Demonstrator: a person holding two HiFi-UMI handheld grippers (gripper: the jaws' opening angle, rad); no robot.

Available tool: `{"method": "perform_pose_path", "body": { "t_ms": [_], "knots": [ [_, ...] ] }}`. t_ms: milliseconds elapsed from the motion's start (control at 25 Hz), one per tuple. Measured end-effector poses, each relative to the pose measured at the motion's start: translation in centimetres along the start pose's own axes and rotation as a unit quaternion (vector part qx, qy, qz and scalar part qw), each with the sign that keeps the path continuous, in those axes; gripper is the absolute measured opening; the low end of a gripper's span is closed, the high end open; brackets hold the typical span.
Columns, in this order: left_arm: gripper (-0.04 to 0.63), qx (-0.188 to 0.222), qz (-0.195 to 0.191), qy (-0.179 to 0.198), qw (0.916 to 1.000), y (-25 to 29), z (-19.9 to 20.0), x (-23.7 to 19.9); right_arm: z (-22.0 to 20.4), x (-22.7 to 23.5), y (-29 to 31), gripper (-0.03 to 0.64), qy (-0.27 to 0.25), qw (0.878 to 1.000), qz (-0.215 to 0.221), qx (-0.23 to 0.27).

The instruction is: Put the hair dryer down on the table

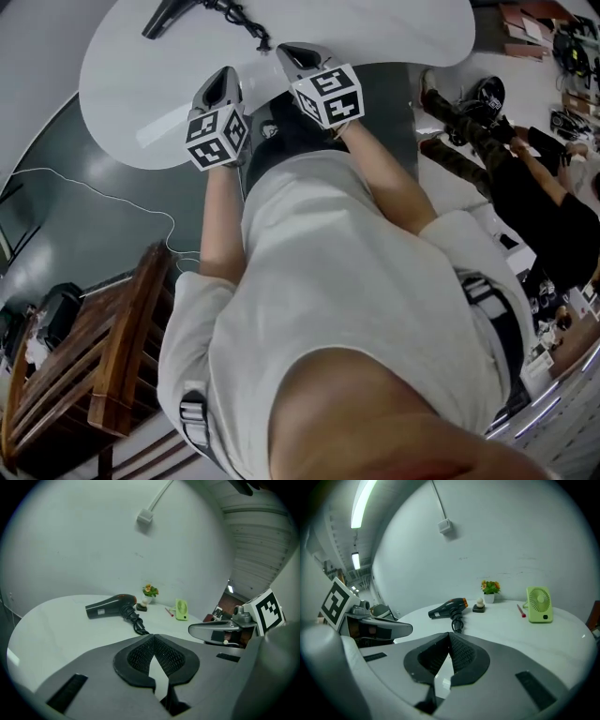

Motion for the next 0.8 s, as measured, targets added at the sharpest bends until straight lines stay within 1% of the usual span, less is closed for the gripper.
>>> {"method": "perform_pose_path", "body": {
  "t_ms": [320,560,680,800],
  "knots": [
    [0.018,0.003,-0.054,0.038,0.9978,1.0,1.3,5.6,0.8,2.3,-4.8,-0.002,0.012,0.998,-0.055,0.043],
    [0.018,0.005,-0.079,0.06,0.9951,3.8,2.3,10.8,0.9,6.1,-8.3,-0.003,0.009,0.995,-0.079,0.062],
    [0.018,0.017,-0.082,0.071,0.9939,4.7,3.2,13.3,1.3,8.0,-9.9,-0.003,0.005,0.993,-0.086,0.078],
    [0.018,0.034,-0.076,0.081,0.9932,4.8,3.9,15.7,1.5,9.6,-11.5,-0.002,0.005,0.992,-0.084,0.09]
  ]
}}
Point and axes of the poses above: the fingertips, and each gripper's own axes: y forward along the fingers, x to its right, z out of its top, the point moved 10 cm from there along -y, backward along the fingers, and after that the axes turned 2 degrees about -y, right-handed, at the moved point
